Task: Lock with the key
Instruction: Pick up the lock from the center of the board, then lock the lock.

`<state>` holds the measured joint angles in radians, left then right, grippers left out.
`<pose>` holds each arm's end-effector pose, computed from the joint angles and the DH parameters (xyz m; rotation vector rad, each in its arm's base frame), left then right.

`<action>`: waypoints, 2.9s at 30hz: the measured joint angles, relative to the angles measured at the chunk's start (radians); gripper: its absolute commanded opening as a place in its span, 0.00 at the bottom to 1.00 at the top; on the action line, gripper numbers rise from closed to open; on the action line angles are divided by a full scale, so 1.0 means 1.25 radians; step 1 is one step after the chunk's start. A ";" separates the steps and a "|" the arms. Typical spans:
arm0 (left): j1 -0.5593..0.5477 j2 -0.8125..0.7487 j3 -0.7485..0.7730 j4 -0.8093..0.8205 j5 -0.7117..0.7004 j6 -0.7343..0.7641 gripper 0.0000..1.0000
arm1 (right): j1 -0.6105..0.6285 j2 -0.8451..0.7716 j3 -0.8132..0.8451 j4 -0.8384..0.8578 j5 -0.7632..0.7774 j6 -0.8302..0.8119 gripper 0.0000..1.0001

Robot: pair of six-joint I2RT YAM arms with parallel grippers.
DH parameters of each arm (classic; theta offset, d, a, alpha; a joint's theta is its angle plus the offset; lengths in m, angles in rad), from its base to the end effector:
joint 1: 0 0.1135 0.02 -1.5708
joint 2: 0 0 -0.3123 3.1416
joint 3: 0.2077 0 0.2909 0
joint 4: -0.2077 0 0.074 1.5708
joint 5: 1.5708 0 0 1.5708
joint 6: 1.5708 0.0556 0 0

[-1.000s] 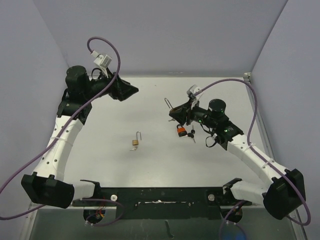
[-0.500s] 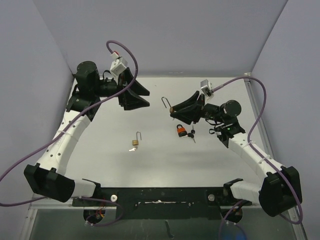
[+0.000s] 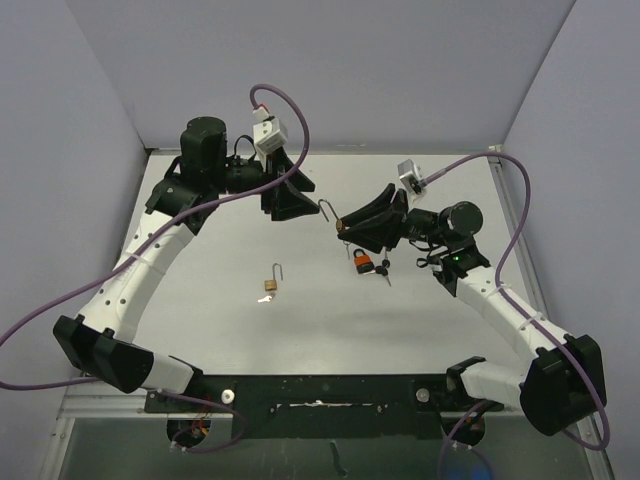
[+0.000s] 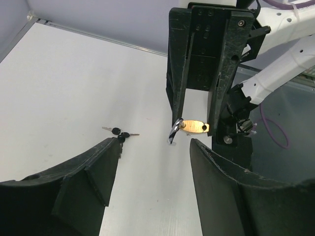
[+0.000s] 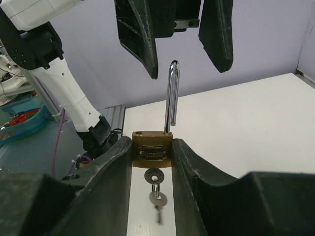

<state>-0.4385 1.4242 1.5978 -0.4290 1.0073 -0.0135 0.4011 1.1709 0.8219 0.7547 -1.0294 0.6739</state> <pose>0.2922 -0.1889 0.5045 1.0813 1.5309 -1.2246 0.2399 0.1535 0.4007 -0.8326 1.2906 1.4718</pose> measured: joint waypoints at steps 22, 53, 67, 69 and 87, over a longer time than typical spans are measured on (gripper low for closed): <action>0.000 0.004 -0.016 0.057 0.056 -0.061 0.36 | 0.032 -0.005 0.034 -0.110 0.040 -0.081 0.00; 0.000 0.003 -0.105 0.238 0.090 -0.177 0.00 | 0.042 -0.005 0.038 -0.110 0.071 -0.079 0.00; 0.002 -0.005 -0.065 0.123 0.070 -0.105 0.00 | 0.087 -0.028 0.085 -0.285 0.141 -0.205 0.53; -0.003 -0.005 -0.035 0.067 0.048 -0.069 0.00 | 0.089 -0.045 0.085 -0.308 0.154 -0.222 0.55; -0.129 -0.007 0.118 -0.176 -0.166 0.084 0.00 | 0.098 -0.063 0.149 -0.385 0.196 -0.313 0.54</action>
<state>-0.5999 1.4158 1.7458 -0.6491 0.8001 0.0910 0.5232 1.0927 1.0077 0.2741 -0.7841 0.2821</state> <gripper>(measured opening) 0.036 0.543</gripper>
